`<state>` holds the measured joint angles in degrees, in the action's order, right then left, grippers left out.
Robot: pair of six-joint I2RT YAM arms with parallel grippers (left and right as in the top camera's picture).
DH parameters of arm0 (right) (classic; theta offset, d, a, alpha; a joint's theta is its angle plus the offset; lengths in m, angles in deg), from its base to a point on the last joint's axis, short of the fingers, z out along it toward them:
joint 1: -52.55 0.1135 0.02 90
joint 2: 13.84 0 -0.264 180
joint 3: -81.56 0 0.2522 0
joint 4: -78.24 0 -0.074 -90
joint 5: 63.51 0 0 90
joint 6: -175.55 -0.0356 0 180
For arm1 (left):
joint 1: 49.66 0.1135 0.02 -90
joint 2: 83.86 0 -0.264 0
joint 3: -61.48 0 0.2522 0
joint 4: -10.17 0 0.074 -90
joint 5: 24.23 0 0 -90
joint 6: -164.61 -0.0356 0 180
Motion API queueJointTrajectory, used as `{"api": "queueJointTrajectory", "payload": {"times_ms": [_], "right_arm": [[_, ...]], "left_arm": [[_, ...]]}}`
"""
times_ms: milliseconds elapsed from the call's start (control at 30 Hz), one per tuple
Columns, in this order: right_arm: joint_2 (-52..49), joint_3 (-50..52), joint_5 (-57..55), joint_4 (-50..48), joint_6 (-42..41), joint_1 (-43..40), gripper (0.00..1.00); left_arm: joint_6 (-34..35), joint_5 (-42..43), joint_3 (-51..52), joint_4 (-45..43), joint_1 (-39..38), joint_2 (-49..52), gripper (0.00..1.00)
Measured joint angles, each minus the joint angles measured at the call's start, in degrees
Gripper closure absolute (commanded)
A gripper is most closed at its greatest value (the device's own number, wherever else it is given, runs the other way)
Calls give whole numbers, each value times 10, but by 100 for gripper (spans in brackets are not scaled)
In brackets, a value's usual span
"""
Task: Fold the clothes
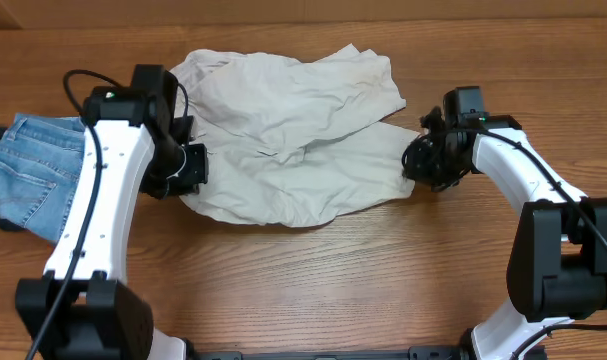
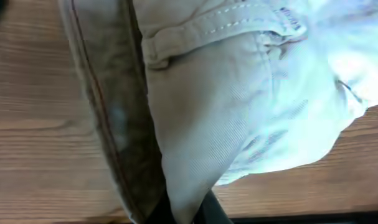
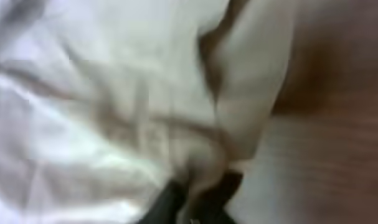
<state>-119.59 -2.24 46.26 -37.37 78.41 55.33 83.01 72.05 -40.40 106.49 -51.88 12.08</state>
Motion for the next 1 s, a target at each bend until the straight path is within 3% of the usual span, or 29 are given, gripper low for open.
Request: {"api": "queueJointTrajectory", "payload": {"times_ms": [67, 167, 267, 400, 433, 467, 533, 567, 767, 833, 1000], "right_arm": [[13, -30, 22, 82, 23, -17, 96], [116, -187, 35, 174, 27, -86, 96], [176, -257, 45, 192, 26, -93, 95], [118, -249, 49, 172, 20, -93, 93], [93, -248, 55, 151, 16, -93, 83], [78, -247, 67, 135, 14, -93, 51], [39, -247, 92, 112, 11, -94, 24], [12, -247, 99, 109, 11, -94, 20], [-35, -219, 66, 238, 30, -94, 20], [-35, -170, 47, 206, 22, -94, 21], [-38, -40, 69, 53, 0, -94, 75]], "left_arm": [[0, -15, 0, -1, 0, -19, 92], [0, -30, 0, -3, 1, -34, 92], [5, -32, -1, -14, 6, -35, 88], [5, -36, -1, -19, 14, -35, 87], [5, -36, -1, -19, 14, -35, 87], [5, -37, -1, -20, 14, -35, 87], [5, -40, -1, -20, 14, -35, 86], [5, -43, -1, -20, 15, -35, 86], [5, -49, -1, -20, 16, -36, 83], [4, -49, -2, -21, 16, -36, 81], [4, -49, -3, -25, 16, -37, 80]]}}
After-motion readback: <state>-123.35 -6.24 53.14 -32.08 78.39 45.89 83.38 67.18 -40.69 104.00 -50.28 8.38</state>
